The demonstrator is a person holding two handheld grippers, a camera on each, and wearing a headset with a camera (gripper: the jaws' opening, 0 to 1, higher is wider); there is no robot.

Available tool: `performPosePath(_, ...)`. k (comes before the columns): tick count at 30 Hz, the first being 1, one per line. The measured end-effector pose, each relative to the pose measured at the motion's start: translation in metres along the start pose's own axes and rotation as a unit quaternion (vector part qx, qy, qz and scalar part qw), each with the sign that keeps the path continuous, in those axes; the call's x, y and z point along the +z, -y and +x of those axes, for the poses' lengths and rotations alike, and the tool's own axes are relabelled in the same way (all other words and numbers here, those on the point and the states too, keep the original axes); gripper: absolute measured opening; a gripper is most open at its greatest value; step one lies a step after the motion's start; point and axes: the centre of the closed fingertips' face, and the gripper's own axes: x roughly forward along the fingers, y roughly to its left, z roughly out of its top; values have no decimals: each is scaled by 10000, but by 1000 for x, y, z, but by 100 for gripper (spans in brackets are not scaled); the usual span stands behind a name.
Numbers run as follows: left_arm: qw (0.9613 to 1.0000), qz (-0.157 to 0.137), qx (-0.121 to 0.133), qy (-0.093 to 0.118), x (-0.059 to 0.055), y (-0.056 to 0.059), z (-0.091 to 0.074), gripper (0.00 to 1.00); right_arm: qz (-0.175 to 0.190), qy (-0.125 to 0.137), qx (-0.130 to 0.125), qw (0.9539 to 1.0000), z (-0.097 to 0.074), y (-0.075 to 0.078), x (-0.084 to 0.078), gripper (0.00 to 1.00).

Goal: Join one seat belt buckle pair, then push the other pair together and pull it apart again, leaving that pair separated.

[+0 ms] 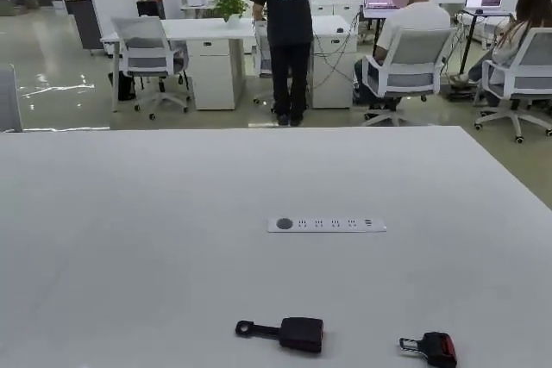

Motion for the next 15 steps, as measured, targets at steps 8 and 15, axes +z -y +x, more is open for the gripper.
performPosePath(8,10000,15,3,-10,0,-1,-2,100,6,14,4,10000,-1,0,1,98)
performPosePath(15,10000,30,12,-14,-1,-3,-2,100,-18,34,-15,10000,-2,1,3,98)
